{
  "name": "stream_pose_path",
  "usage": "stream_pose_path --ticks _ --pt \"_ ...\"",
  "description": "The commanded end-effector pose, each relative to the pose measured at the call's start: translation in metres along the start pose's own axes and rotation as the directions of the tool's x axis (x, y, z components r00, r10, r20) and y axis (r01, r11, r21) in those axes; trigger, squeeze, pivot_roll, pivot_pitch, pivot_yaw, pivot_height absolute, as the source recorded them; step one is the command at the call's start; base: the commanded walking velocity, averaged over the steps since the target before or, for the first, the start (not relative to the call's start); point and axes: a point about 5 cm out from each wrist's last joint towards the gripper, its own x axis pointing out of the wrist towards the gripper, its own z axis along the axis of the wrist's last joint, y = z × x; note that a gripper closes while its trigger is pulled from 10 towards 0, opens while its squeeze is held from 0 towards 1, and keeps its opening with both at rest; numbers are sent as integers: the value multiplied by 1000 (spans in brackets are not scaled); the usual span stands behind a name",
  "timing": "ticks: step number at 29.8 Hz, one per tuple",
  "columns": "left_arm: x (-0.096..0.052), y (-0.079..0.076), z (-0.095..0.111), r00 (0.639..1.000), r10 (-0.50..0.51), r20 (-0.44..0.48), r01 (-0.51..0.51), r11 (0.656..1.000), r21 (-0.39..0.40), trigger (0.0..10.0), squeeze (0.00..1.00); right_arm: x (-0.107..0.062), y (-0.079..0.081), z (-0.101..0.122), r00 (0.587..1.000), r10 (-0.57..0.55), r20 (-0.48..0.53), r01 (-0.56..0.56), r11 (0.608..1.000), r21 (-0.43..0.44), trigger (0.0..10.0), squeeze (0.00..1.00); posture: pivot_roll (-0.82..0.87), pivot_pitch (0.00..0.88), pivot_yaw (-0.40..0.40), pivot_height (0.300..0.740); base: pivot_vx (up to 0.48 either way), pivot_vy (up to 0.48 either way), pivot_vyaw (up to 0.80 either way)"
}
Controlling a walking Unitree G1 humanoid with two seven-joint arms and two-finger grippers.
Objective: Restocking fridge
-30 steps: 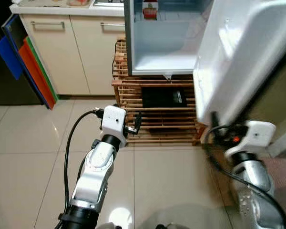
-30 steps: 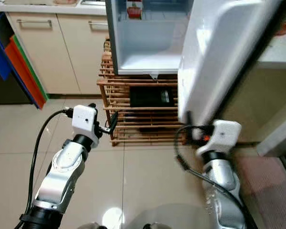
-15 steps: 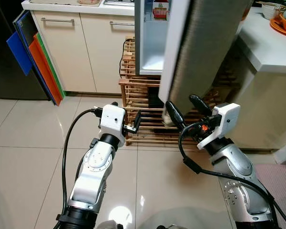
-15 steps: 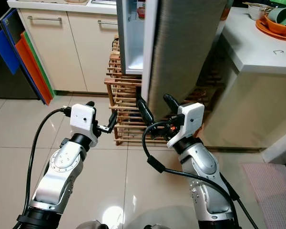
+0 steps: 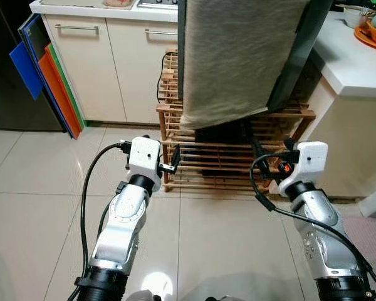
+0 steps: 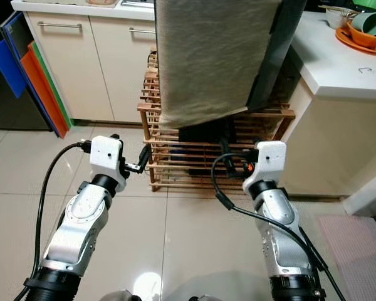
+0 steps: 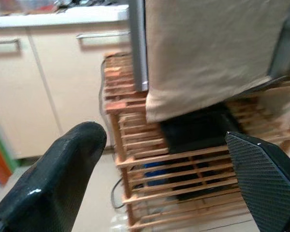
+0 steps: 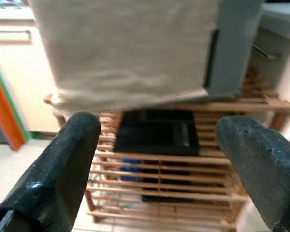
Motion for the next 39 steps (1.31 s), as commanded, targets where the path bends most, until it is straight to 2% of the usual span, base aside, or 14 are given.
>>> stream_pose_path --ticks 1,6,9,11,20,29,34,39 --pt "2 9 -3 999 46 -15 -46 999 14 10000 0 2 -5 0 1000 -27 9 27 999 -18 10000 0 -4 0 -38 740 0 0 0" --pt "2 16 -4 997 78 -22 -78 997 -1 10000 0 1 -1 -7 999 -49 4 49 998 -24 10000 0 1 0 -35 740 0 0 0" --pt "1 13 -6 996 88 -34 -89 996 -16 10000 0 -6 6 -16 1000 -29 -8 29 999 -21 10000 0 -2 0 -36 740 0 0 0" --pt "-1 10 -9 996 85 -39 -85 996 5 10000 0 -9 8 -19 1000 -25 -14 24 1000 -18 10000 0 -4 0 -35 740 0 0 0" --pt "-3 5 -12 997 69 -45 -70 997 -16 10000 0 -12 7 -18 1000 -20 -4 20 999 -30 10000 0 -17 3 -32 740 0 0 0" --pt "-2 4 -7 998 57 -14 -56 997 49 10000 0 -12 9 -18 1000 -14 7 14 999 -44 10000 0 -23 4 -31 740 0 0 0" --pt "-2 2 -4 999 45 4 -45 998 -36 10000 0 -13 9 -20 1000 -8 1 8 999 -49 10000 0 -25 2 -36 740 0 0 0" --pt "-1 2 -1 999 41 17 -40 998 -55 10000 0 -13 10 -21 1000 2 -5 -3 999 -55 10000 0 -21 2 -36 740 281 0 0"
